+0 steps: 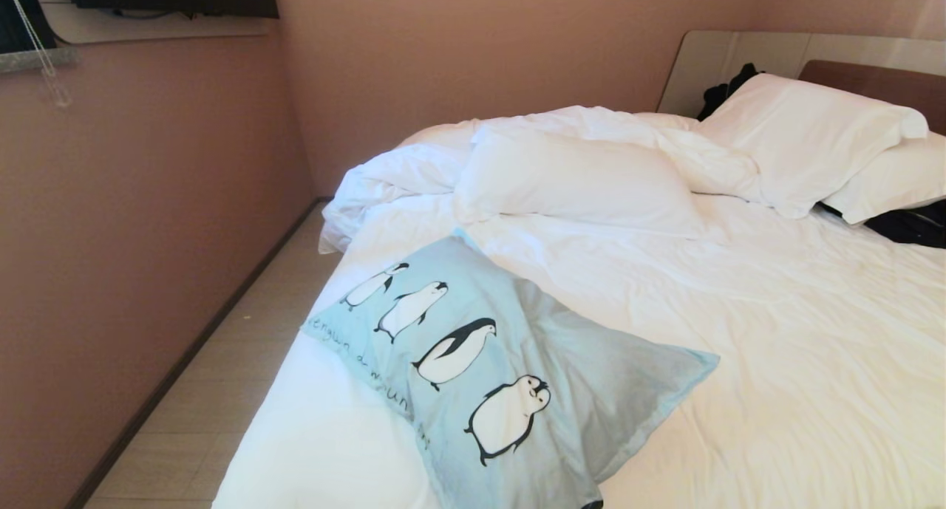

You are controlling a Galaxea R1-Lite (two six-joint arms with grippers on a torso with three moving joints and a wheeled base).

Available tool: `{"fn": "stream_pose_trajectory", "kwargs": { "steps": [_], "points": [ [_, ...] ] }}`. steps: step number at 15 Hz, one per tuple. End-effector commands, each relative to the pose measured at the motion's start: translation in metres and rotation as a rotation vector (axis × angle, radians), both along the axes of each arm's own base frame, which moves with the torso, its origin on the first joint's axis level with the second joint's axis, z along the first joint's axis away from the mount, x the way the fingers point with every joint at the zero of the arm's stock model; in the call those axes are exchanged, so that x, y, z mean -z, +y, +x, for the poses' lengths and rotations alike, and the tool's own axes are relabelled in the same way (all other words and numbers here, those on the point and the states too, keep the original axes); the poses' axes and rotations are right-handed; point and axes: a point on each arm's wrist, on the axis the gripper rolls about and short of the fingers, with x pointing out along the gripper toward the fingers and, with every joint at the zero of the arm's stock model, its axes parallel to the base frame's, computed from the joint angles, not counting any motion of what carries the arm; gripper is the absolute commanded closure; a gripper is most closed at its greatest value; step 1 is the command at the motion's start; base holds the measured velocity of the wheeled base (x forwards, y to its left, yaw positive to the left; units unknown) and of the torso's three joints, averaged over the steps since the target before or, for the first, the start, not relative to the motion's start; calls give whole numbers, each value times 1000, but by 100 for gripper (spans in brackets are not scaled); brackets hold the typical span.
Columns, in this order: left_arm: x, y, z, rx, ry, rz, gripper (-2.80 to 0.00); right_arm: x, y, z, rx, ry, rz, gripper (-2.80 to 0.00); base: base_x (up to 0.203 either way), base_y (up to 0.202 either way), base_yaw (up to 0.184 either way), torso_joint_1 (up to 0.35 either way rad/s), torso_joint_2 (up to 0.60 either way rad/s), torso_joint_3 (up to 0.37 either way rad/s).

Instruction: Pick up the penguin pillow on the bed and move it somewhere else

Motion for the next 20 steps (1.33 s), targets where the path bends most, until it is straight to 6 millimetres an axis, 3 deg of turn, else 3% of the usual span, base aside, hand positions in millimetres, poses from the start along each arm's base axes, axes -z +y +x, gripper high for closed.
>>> {"fn": "stream_pose_trajectory", "kwargs": {
  "steps": [1,6,10,20],
  "points": [
    [0,0,0,-1,-2,0,0,6,-1,5,28,40,2,0,0,0,0,0,0,0],
    [0,0,0,-1,0,0,0,27,0,-4,-6,-1,-1,0,0,0,0,0,0,0],
    [0,0,0,-1,0,0,0,38,4,-23,-222,-123,-43,0,0,0,0,0,0,0],
    [0,0,0,-1,0,0,0,59,10,-4,-451,-49,-253,0,0,0,0,0,0,0]
  ]
}}
